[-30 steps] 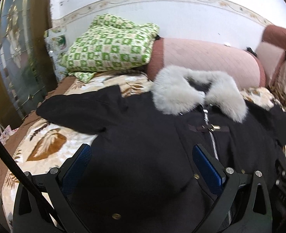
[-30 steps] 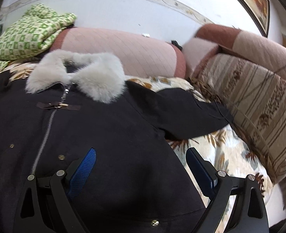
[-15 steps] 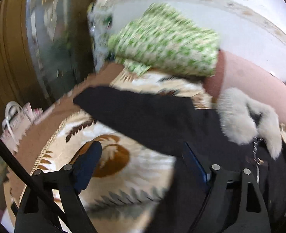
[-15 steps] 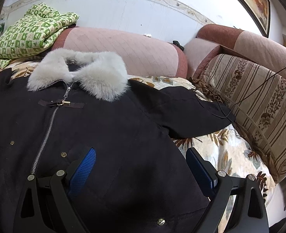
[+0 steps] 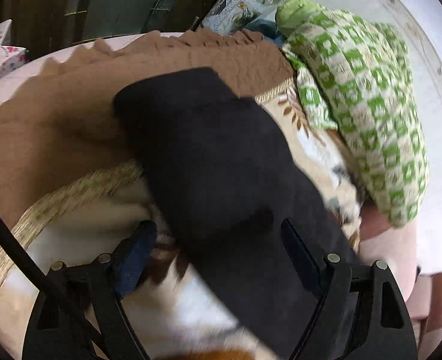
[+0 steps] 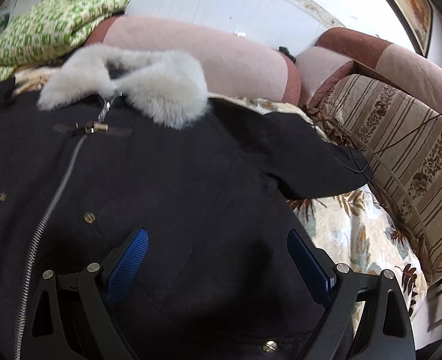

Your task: Fold large clothes

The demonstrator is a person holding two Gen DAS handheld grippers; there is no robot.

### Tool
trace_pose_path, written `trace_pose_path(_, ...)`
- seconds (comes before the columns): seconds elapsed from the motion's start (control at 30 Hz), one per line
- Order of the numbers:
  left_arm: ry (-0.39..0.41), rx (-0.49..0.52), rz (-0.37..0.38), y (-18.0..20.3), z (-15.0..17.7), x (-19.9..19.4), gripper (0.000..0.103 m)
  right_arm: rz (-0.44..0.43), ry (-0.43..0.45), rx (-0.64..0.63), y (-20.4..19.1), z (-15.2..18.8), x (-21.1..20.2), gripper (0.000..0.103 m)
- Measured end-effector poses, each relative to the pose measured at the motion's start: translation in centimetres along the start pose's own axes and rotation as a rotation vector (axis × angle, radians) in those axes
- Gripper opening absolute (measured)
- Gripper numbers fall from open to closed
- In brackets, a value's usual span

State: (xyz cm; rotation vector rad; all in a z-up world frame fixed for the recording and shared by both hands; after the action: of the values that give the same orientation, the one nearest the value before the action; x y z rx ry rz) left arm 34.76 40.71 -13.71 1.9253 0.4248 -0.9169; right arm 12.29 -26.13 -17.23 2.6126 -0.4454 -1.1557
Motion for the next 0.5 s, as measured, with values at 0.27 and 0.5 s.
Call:
trace_pose_path(0.27, 0.052, 0.025, -0.069, 2.7, -2.2, -0.2, 0.012, -0.032, -0.047, -0.01, -0.4, 0.4, 1.5, 0.096)
trace_pose_path(0.5, 0.124, 0.18, -0.031, 9.1, 1.2, -5.5, 0.009, -0.037, -0.048, -0.009, -0.4, 0.4, 1.6, 0.096)
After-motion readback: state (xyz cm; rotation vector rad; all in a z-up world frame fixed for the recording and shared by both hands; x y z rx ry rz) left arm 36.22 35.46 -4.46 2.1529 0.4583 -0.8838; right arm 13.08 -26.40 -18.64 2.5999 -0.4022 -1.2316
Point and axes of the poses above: each gripper's, at about its wrist camera, not at the fingertips, and x roughly the way its jaws point, y to its right, z to its underside, the point moved 7 cm from there along x, roughly the way its jaws point, and after that the axes turned 9 degrees about -x, right-handed, at the moved point
